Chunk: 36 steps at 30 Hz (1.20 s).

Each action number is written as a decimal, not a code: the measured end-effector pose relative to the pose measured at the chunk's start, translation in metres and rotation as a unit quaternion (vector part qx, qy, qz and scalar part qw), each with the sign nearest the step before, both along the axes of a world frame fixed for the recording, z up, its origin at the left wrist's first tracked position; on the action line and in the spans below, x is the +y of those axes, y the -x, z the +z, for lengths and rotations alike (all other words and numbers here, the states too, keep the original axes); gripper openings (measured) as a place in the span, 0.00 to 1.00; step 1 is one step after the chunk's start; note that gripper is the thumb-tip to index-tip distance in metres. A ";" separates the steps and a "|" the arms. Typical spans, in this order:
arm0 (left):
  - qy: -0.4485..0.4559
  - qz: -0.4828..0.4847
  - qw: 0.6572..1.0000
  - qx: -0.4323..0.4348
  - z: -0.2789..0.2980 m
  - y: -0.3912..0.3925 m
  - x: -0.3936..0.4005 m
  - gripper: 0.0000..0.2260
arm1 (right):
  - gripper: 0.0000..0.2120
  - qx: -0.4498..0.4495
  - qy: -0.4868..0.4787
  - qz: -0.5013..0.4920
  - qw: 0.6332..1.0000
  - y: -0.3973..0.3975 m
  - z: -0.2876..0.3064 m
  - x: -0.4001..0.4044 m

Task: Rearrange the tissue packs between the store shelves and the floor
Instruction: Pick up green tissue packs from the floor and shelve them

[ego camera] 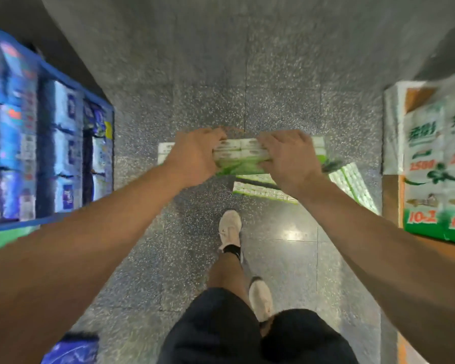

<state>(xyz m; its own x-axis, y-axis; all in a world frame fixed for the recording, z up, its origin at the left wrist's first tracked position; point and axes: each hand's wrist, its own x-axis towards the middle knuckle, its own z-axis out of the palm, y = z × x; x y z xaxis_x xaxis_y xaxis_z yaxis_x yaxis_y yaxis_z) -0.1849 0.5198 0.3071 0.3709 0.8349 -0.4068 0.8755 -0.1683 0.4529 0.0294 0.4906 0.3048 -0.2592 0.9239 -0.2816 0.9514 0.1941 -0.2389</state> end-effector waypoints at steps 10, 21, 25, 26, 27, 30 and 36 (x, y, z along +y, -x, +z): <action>-0.140 0.227 0.963 0.042 0.239 0.143 -0.253 0.28 | 0.27 0.083 -0.122 0.197 0.969 0.154 0.204 -0.146; -0.277 0.390 0.864 0.158 0.401 0.339 -0.494 0.23 | 0.20 0.144 -0.244 0.419 0.863 0.402 0.381 -0.300; -0.312 0.441 0.820 0.189 0.425 0.423 -0.575 0.27 | 0.21 0.164 -0.275 0.483 0.815 0.511 0.413 -0.358; -0.318 0.454 0.810 0.193 0.429 0.442 -0.591 0.28 | 0.22 0.162 -0.282 0.495 0.806 0.536 0.418 -0.369; -0.321 0.466 0.801 0.196 0.433 0.460 -0.605 0.29 | 0.24 0.157 -0.289 0.505 0.798 0.561 0.423 -0.380; -0.334 0.491 0.779 0.200 0.446 0.509 -0.633 0.29 | 0.29 0.162 -0.309 0.519 0.780 0.623 0.437 -0.402; -0.371 0.491 0.754 0.231 0.473 0.590 -0.606 0.24 | 0.34 0.188 -0.340 0.496 0.777 0.711 0.456 -0.382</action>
